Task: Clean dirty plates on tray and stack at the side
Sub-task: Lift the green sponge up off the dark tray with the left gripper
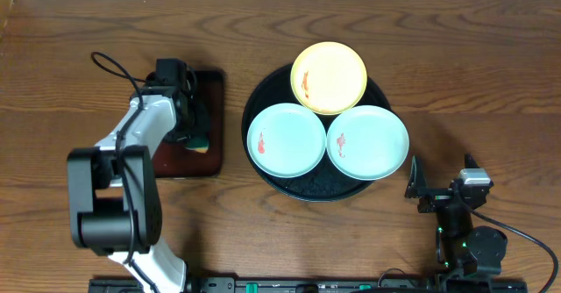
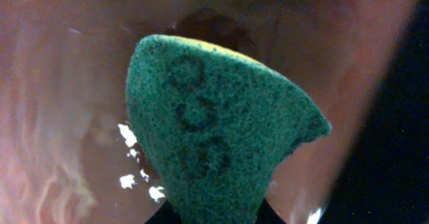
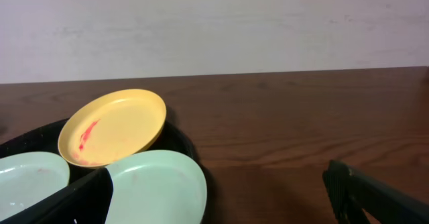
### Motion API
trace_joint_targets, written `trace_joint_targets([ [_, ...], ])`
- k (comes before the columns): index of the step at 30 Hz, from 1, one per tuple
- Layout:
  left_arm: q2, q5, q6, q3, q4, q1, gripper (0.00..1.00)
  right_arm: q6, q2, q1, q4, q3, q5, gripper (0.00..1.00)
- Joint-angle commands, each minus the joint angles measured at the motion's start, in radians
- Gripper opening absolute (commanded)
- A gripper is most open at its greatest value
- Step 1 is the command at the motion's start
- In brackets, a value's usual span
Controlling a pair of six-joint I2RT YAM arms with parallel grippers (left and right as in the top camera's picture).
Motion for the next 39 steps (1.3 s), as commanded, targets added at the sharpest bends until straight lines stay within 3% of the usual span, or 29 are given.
trace_joint_targets([
  [1, -0.124, -0.009, 0.006, 0.01, -0.011, 0.0, 0.08, -0.011, -0.005, -0.009, -0.004, -0.002, 0.006, 0.99],
  [14, -0.432, -0.014, -0.016, 0.009, -0.001, 0.0, 0.08, -0.011, -0.005, -0.009, -0.004, -0.002, 0.006, 0.99],
  [19, -0.389, -0.207, -0.016, -0.045, 0.106, 0.0, 0.07, -0.012, -0.005, -0.009, -0.004, -0.002, 0.006, 0.99],
  [23, -0.272, -0.214, -0.067, -0.112, 0.238, 0.0, 0.07, -0.012, -0.005, -0.009, -0.004, -0.002, 0.006, 0.99],
  [28, -0.218, -0.214, -0.081, -0.109, 0.267, 0.0, 0.08, -0.012, -0.005, -0.009, -0.004, -0.002, 0.006, 0.99],
  [39, -0.555, -0.212, -0.08, -0.098, 0.302, 0.0, 0.07, -0.012, -0.005, -0.009, -0.004, -0.002, 0.006, 0.99],
])
